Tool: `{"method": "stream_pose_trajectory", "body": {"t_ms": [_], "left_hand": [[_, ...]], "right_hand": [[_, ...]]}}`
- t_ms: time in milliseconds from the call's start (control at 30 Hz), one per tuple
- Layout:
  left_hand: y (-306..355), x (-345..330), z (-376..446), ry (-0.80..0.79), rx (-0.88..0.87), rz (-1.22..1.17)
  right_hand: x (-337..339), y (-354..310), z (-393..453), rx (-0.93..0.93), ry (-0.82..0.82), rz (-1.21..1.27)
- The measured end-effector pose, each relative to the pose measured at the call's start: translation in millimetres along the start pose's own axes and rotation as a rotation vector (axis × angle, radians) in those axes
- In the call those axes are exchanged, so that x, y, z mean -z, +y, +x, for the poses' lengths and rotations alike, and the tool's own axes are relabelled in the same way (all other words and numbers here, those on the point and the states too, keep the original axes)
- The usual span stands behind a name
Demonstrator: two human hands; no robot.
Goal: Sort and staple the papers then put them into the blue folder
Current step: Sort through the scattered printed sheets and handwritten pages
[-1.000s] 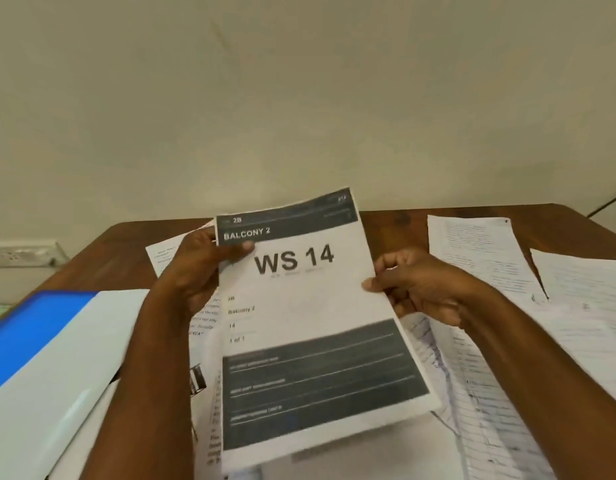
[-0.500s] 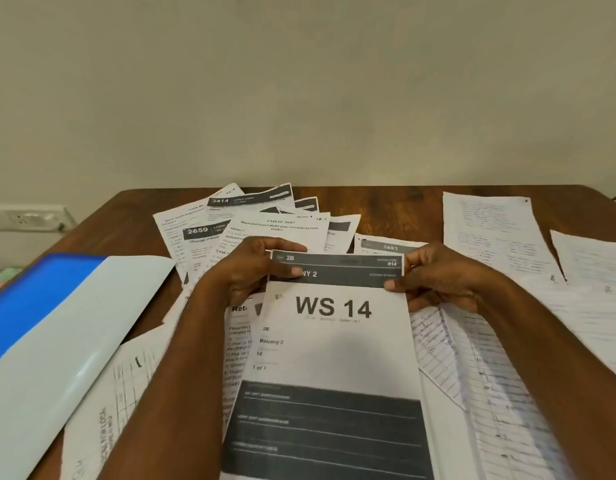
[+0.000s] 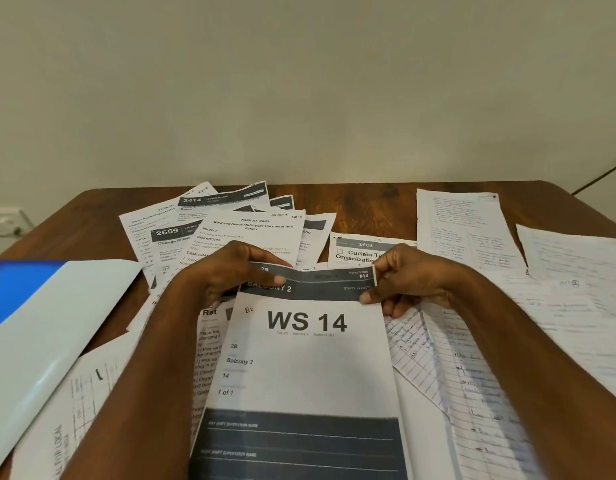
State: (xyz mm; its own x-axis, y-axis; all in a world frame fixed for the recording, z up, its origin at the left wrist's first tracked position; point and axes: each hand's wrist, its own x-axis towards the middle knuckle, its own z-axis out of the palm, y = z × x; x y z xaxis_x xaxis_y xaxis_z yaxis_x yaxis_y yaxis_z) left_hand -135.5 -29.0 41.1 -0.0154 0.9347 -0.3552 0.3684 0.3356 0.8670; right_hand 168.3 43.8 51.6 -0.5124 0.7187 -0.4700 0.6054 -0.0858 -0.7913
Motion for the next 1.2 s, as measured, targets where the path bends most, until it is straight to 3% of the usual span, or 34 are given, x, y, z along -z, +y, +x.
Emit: {"method": "stream_pose_trajectory", "body": {"t_ms": [133,233,300,333,500,633,800,967,1067,1133,1200], "left_hand": [[-1,0,1,0.024,0.007,0.005],[-1,-1,4,0.030,0.003,-0.001],[-2,-2,5,0.028,0.000,-0.012],[-3,-1,6,0.025,-0.003,-0.019],[-3,6,1,-0.008,-0.008,-0.036],[-11,24,-4,0.024,-0.039,-0.058],[-26,41,-5,0.010,-0.026,-0.090],[-28,43,-4,0.001,-0.022,-0.113],[-31,43,-5,-0.008,-0.024,-0.124],[-33,44,-5,-0.005,-0.026,-0.137],[-34,45,-6,-0.006,-0.024,-0.144]], "right_hand": [[6,-2,-5,0.041,0.073,0.013],[17,3,-5,0.112,0.404,-0.048],[22,8,-2,0.133,0.633,-0.289],[21,8,-2,0.120,0.669,-0.400],[1,-2,-6,-0.011,0.411,-0.737],[-31,-8,0,0.090,0.386,-0.863],[-63,-6,15,0.084,0.393,-1.039],[-60,-11,9,0.112,0.371,-0.955],[-43,-14,2,0.191,0.386,-0.598],[-27,-13,0,0.178,0.537,-0.504],[-11,-7,1,0.068,0.726,-0.570]]}}
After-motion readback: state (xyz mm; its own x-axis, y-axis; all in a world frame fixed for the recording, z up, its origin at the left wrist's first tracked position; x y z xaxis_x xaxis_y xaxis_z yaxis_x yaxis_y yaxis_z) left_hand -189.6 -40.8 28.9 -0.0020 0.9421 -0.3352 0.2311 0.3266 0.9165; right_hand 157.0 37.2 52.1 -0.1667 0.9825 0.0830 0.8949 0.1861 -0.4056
